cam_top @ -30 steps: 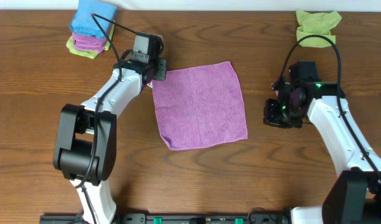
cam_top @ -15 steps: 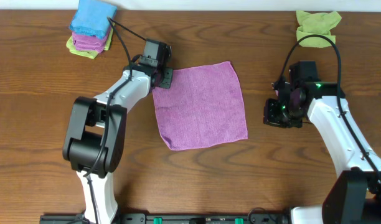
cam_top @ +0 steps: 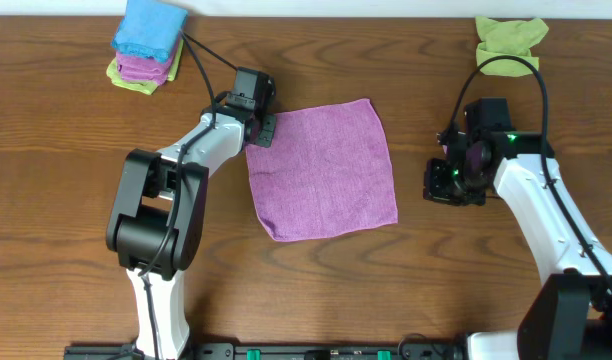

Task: Fold the cloth

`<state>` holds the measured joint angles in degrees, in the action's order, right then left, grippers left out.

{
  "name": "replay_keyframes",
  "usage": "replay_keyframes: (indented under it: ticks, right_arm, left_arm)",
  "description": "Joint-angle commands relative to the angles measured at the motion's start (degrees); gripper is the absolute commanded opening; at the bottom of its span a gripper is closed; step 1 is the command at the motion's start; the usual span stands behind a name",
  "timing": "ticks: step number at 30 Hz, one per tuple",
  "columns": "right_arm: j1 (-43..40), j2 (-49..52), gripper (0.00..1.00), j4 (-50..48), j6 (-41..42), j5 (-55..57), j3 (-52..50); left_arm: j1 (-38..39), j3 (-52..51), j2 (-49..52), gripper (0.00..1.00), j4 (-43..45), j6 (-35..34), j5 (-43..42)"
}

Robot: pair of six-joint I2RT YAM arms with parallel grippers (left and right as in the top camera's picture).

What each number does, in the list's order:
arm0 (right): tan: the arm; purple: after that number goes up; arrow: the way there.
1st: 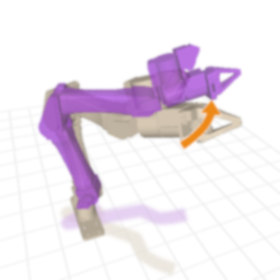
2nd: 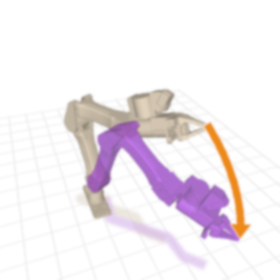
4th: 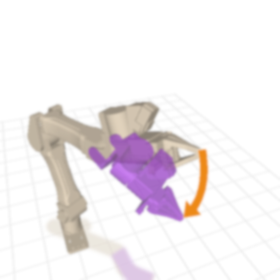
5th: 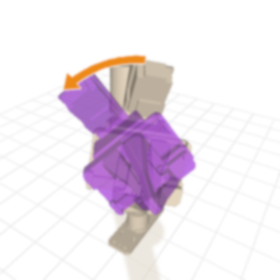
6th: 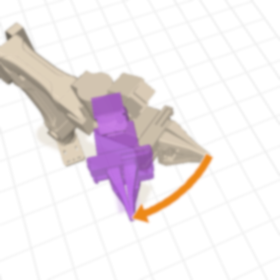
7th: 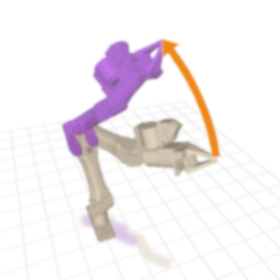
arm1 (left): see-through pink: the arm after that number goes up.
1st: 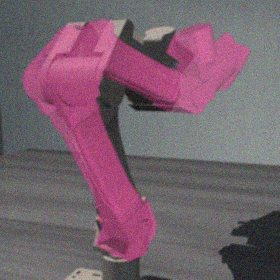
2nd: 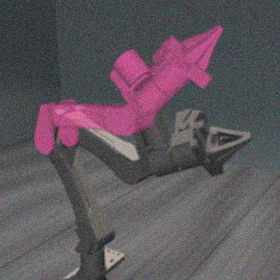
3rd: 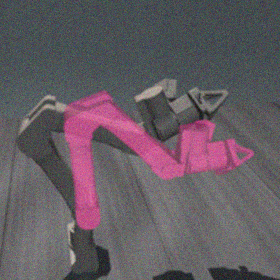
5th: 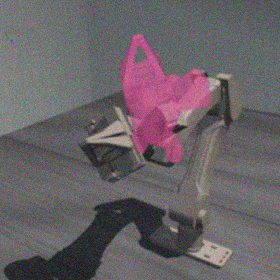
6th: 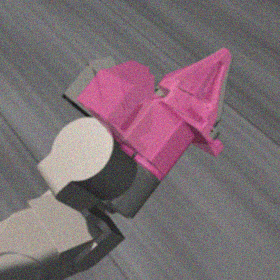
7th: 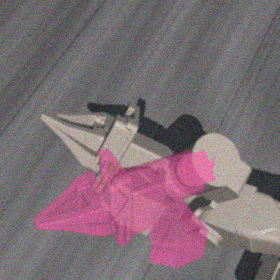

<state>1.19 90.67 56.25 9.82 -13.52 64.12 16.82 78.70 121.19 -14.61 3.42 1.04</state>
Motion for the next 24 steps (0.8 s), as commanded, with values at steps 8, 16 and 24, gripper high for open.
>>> replay_keyframes:
  ticks: [8,16,24]
  right_arm:
    - [0.00,-0.68,0.02,-0.09,0.02,1.09,-0.04]
    - [0.00,-0.68,0.01,-0.13,0.85,1.16,-0.04]
    - [0.00,-0.68,0.02,-0.26,0.81,1.14,-0.04]
  left_arm:
    - [-0.79,0.66,2.91,0.06,0.79,10.82,8.59]
    - [-2.93,1.11,2.86,0.05,2.54,11.21,8.59]
    - [-2.93,13.73,0.90,0.06,-7.80,-1.42,7.87]
